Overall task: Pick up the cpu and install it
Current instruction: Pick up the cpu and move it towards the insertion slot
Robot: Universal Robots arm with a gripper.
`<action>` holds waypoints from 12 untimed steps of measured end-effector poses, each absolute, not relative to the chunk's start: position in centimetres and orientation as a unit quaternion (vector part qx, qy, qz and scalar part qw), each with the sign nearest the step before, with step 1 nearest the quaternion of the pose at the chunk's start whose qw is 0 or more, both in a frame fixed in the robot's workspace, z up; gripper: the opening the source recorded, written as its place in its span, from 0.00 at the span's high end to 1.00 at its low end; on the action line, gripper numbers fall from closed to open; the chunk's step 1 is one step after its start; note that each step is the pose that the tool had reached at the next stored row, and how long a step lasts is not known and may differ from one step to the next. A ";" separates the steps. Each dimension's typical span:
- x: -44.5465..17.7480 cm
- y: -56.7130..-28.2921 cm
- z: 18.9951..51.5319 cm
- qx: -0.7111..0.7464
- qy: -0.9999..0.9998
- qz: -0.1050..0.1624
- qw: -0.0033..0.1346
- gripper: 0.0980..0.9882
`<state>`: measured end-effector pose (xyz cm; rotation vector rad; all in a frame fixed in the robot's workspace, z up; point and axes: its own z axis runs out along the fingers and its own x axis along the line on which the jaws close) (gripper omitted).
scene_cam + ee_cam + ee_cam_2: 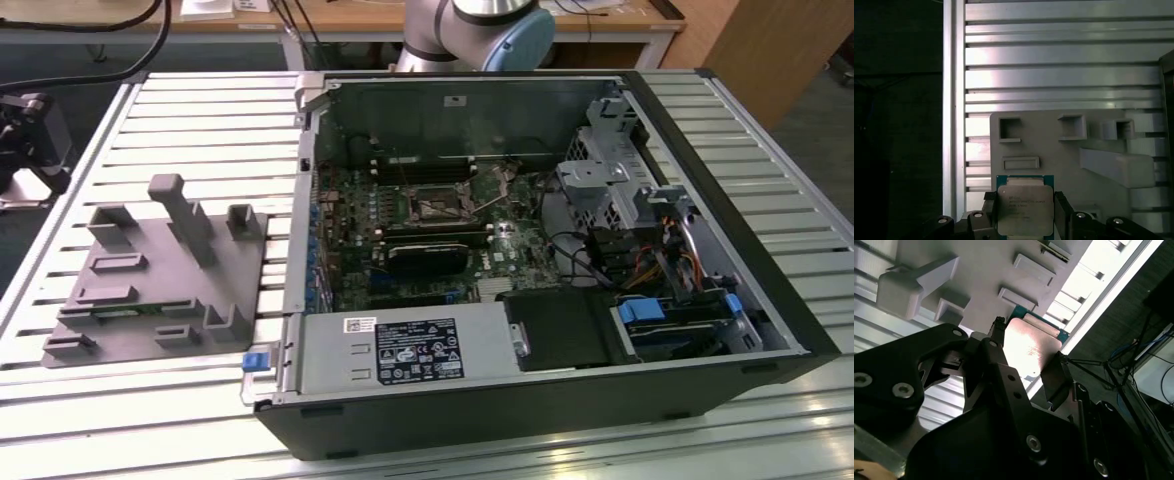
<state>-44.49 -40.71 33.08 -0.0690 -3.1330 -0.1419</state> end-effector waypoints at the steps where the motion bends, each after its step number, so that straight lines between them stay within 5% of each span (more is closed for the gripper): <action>1: -44.5 -40.7 33.2 -0.022 -0.999 -0.045 0.002 0.50; 12: -44.5 -40.7 34.2 -0.022 -0.999 -0.046 0.002 0.50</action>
